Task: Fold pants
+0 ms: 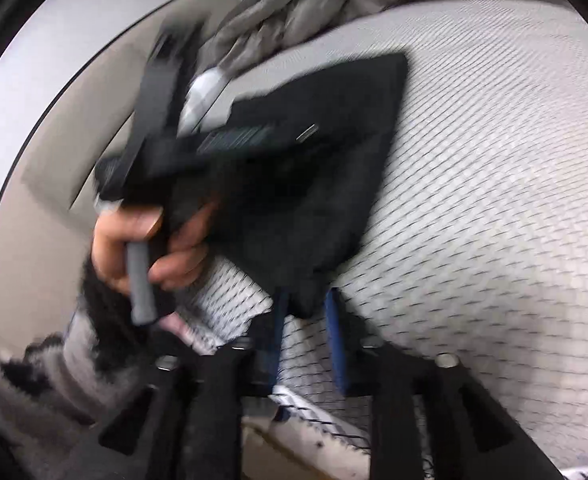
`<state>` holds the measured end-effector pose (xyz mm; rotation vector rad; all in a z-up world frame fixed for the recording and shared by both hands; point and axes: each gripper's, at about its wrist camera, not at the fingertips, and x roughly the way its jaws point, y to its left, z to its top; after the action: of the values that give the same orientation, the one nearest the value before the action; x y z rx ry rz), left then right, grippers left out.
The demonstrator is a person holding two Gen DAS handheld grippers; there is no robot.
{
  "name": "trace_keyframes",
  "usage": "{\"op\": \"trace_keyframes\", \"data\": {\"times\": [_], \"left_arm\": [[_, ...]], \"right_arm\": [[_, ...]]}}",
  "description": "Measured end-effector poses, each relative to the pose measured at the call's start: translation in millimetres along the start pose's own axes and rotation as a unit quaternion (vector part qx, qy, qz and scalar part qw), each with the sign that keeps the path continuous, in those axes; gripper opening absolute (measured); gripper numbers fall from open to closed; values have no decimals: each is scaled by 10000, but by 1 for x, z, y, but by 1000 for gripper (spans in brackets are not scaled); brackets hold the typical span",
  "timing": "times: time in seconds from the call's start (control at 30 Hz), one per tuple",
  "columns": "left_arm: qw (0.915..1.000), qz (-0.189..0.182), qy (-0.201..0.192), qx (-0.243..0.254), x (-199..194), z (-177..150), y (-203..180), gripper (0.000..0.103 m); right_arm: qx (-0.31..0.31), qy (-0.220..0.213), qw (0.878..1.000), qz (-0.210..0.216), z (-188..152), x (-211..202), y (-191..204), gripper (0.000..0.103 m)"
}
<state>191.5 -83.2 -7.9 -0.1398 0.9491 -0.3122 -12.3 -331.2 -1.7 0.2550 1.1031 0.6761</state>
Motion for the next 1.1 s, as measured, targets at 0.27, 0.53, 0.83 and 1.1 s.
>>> {"op": "trace_keyframes", "data": {"times": [0.27, 0.53, 0.83, 1.1], "left_arm": [[9911, 295, -669, 1113, -49, -58, 20, 61], [9949, -94, -213, 983, -44, -86, 84, 31], [9945, 311, -636, 775, -88, -77, 103, 33], [9941, 372, -235, 991, -44, -58, 92, 34]], "right_arm": [[-576, -1531, 9823, -907, 2, -26, 55, 28], [-1631, -425, 9711, -1690, 4, 93, 107, 28], [-1067, -778, 9704, -2023, -7, 33, 67, 36], [-1317, -571, 9715, -1885, 36, 107, 105, 36]]}}
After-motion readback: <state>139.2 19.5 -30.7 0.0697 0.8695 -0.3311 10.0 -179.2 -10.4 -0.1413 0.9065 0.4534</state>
